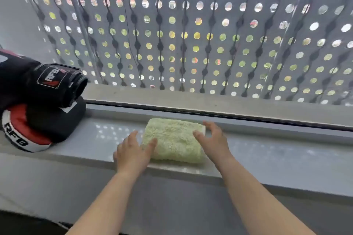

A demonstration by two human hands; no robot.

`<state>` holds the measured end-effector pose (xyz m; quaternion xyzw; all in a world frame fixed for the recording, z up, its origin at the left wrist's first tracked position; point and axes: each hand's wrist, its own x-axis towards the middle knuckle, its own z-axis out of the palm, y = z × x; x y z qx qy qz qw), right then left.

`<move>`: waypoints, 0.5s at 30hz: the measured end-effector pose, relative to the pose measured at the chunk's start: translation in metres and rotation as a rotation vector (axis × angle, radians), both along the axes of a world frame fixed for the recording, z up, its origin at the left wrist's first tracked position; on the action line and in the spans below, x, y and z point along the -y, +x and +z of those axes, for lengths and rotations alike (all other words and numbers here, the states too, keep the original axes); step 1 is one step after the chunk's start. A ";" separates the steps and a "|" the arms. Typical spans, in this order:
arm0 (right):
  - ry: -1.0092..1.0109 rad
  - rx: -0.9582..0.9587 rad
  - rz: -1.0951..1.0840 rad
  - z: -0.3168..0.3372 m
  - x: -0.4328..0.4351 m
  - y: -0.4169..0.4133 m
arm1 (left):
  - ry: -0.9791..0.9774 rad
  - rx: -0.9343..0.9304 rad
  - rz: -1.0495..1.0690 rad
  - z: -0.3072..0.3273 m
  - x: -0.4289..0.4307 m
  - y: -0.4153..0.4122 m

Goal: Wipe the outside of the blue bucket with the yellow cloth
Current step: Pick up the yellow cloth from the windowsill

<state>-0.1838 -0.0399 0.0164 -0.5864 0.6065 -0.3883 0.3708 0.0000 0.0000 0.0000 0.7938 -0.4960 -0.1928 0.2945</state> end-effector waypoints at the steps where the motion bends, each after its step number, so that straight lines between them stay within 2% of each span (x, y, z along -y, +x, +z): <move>1: 0.023 -0.119 0.010 -0.002 0.008 0.001 | 0.064 0.052 0.009 0.000 0.006 0.001; 4: 0.138 -0.388 0.057 -0.007 0.025 0.006 | 0.283 0.220 -0.035 0.001 0.021 0.001; 7: 0.163 -0.505 0.100 -0.014 0.039 0.010 | 0.365 0.224 -0.063 0.001 0.034 0.003; 11: 0.173 -0.576 0.159 -0.015 0.053 0.007 | 0.372 -0.027 -0.026 0.003 0.041 0.005; 15: 0.142 -0.556 0.188 -0.019 0.056 0.007 | 0.189 -0.324 -0.071 0.003 0.037 0.003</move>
